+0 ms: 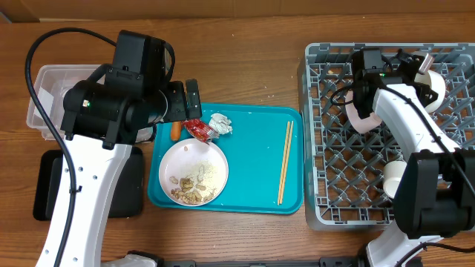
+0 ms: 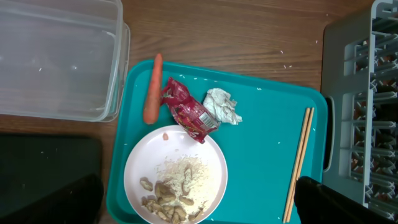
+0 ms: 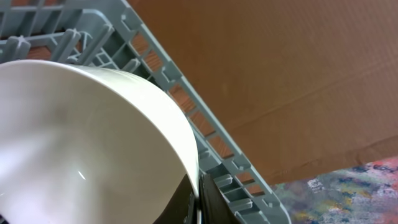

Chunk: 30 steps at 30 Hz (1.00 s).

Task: Sort waste into correct bins and load items into the dishwasher
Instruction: 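Carry the white bowl into the rack beside the pink bowl, then grasp one wooden chopstick on the tray with the right gripper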

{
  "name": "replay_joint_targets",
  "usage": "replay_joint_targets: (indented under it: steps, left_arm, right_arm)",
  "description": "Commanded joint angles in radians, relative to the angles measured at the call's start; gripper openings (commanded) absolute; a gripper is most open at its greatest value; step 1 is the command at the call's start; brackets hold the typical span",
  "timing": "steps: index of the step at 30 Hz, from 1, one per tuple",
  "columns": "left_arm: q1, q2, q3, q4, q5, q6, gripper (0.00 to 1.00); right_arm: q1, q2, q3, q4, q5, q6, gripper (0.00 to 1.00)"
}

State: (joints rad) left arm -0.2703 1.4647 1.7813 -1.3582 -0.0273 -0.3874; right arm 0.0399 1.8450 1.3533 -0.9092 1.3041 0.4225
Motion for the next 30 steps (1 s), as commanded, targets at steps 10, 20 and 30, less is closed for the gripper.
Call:
replay_joint_targets:
  steps: [10,20,30]
  left_arm:
    - [0.002,0.007,0.015,0.001,-0.009,-0.009,1.00]
    - [0.002,0.007,0.015,0.001,-0.009,-0.009,1.00]
    - [0.002,0.007,0.015,0.001,-0.009,-0.009,1.00]
  right_arm:
    - [0.044,0.000,-0.053,-0.022,-0.068,0.016,0.12]
    - [0.092,-0.002,-0.056,-0.089,-0.094,0.017,0.09]
    - [0.226,-0.195,-0.015,-0.167,-0.100,0.028,0.66]
